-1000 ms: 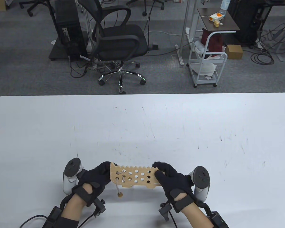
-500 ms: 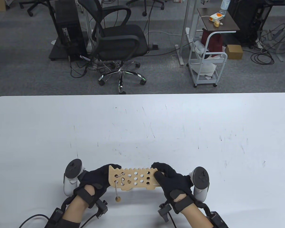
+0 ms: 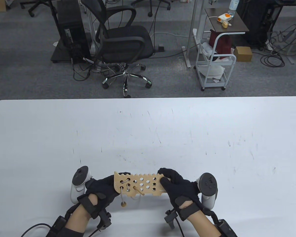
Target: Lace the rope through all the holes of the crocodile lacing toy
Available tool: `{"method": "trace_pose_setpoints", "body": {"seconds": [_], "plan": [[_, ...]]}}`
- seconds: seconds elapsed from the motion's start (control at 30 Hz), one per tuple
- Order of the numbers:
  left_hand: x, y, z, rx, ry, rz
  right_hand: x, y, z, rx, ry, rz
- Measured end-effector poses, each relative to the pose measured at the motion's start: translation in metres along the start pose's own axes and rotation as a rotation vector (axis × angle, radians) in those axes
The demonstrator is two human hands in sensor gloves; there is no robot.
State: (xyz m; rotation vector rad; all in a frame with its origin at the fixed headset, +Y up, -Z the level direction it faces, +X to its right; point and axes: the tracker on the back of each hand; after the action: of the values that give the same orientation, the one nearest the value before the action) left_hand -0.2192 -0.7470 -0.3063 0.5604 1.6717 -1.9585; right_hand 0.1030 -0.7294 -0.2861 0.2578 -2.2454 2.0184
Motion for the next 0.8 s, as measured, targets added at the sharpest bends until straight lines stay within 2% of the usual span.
{"method": "trace_pose_setpoints", "body": {"seconds": [0.17, 0.4, 0.53, 0.8], "plan": [[-0.004, 0.001, 0.001, -0.003, -0.043, 0.039, 0.000, 0.000, 0.000, -0.002, -0.006, 0.001], [-0.012, 0.003, 0.003, -0.013, -0.191, 0.144, 0.001, 0.000, 0.000, 0.001, 0.015, -0.004], [-0.011, 0.003, 0.003, -0.017, -0.179, 0.133, 0.000, 0.000, -0.001, -0.004, 0.023, -0.003], [-0.001, 0.001, 0.004, -0.018, -0.171, 0.044, -0.002, 0.000, 0.000, 0.013, 0.057, 0.009]]}}
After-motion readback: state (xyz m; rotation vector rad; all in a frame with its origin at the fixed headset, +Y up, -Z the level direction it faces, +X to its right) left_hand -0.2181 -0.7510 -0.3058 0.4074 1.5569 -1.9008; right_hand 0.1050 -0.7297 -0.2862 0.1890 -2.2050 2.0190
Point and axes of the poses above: the tracker on the back of each hand, its own z axis roughly to the little-finger side, its own y axis roughly from the wrist to the fingertips, x = y × z, and after that the axes turned 6 degrees about x, right-handed
